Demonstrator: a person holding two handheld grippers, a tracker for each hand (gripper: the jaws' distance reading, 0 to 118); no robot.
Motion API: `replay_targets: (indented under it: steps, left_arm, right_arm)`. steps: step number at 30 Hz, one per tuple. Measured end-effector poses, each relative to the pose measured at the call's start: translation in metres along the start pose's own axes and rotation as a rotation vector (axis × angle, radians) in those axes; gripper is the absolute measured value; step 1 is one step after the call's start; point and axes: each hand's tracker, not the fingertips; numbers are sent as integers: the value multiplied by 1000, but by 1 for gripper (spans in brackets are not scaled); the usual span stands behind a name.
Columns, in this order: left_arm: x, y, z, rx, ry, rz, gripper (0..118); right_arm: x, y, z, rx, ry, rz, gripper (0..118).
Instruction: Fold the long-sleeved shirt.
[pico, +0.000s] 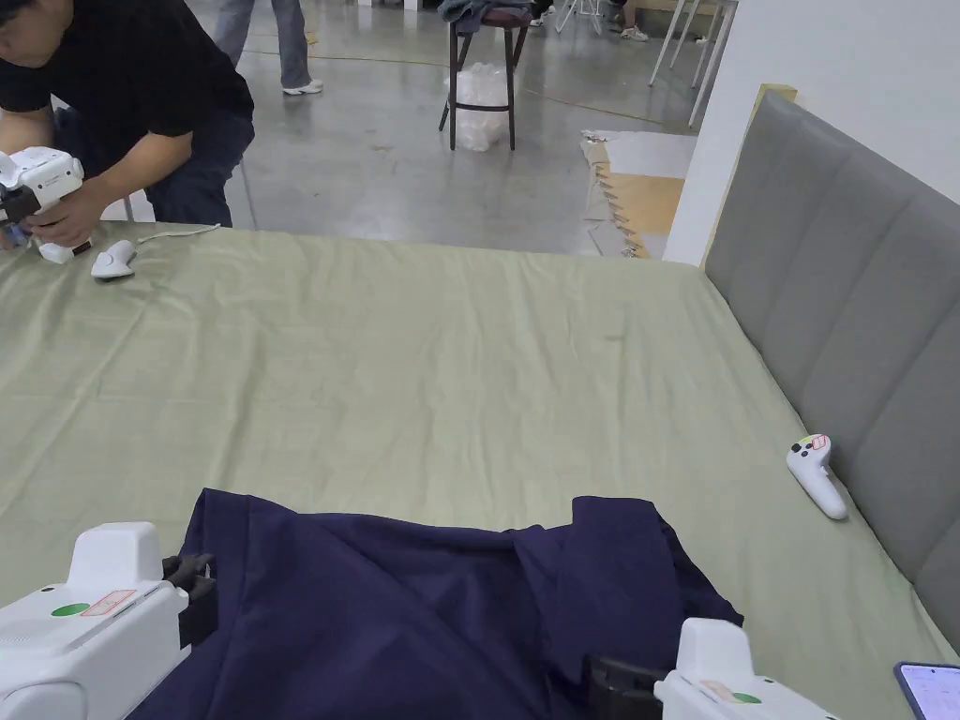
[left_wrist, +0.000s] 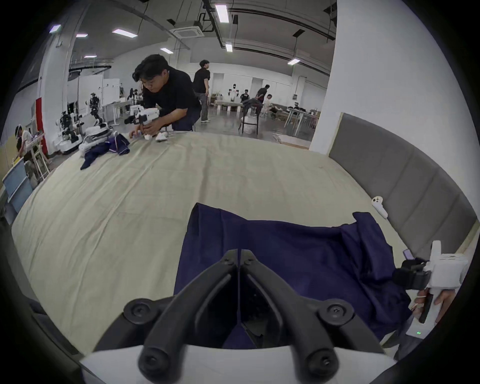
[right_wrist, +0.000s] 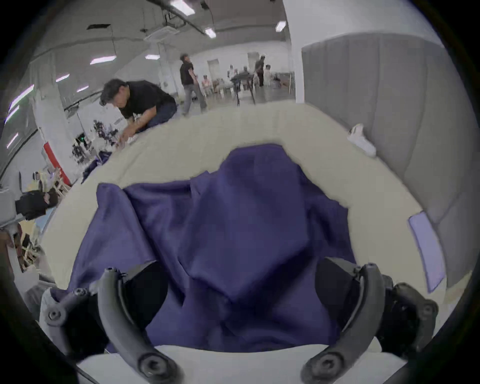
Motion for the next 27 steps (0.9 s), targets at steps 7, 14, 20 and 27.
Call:
replay_targets:
  steps: [7, 14, 20, 27]
  left_arm:
    - [25, 13, 12, 114, -36, -30, 5]
    - [30, 23, -13, 107, -37, -27, 5]
    - [24, 26, -42, 61, -27, -7, 5]
    - [5, 22, -68, -11, -9, -1, 5]
  right_arm:
    - [-3, 27, 39, 265, -58, 72, 0]
    - [42, 84, -27, 76, 75, 45, 76]
    - [89, 121, -159, -177, 130, 159, 114]
    - [106, 114, -220, -433, 225, 36, 60]
